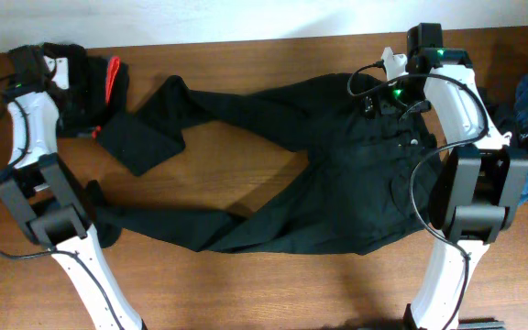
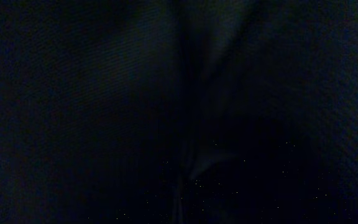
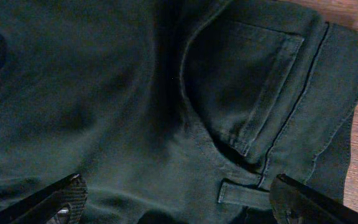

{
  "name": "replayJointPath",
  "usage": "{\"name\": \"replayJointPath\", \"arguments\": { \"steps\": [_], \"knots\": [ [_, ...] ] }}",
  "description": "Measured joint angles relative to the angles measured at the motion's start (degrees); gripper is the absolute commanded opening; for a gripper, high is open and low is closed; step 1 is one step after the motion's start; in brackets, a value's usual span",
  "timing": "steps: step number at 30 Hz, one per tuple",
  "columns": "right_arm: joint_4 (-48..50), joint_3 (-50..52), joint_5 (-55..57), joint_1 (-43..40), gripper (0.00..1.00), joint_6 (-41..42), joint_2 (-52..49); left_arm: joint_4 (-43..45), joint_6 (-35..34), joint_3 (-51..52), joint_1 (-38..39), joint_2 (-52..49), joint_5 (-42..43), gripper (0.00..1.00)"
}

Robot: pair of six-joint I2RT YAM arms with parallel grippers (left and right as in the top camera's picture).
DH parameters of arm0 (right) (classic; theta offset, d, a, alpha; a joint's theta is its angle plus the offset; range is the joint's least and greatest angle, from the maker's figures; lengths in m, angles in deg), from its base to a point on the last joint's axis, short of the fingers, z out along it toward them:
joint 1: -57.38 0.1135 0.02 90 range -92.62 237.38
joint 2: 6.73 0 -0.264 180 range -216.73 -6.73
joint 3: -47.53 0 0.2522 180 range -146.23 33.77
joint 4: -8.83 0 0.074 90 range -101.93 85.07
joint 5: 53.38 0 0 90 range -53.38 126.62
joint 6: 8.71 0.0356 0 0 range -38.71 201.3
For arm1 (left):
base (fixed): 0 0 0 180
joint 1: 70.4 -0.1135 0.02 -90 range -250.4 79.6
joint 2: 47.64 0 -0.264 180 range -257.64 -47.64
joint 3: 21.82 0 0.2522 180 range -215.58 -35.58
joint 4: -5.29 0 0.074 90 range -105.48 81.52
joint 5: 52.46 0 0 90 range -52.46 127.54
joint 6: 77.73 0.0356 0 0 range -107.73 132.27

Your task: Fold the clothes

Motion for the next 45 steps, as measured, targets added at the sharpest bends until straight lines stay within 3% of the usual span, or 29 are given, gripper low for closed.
{"name": "replayJointPath", "arguments": {
  "steps": [6, 15, 31, 37, 45],
  "knots": [
    [0.0, 0.0, 0.0, 0.0, 0.99, 0.0, 0.0, -0.3, 2.6, 0.0, -2.0, 0.0, 2.7, 0.00],
    [0.0, 0.0, 0.0, 0.0, 0.99, 0.0, 0.0, -0.3, 3.8, 0.0, -1.8, 0.0, -7.8, 0.00],
    [0.0, 0.0, 0.0, 0.0, 0.99, 0.0, 0.0, -5.6, 3.8, -0.1, -13.8, -0.8, -10.0, 0.00],
    [0.0, 0.0, 0.0, 0.0, 0.99, 0.0, 0.0, -6.0, 2.1, -6.6, -11.0, -0.3, -7.0, 0.00],
    [0.0, 0.0, 0.0, 0.0, 0.99, 0.0, 0.0, -5.6, 1.2, -15.1, -3.3, 5.0, 7.3, 0.00]
  ]
}}
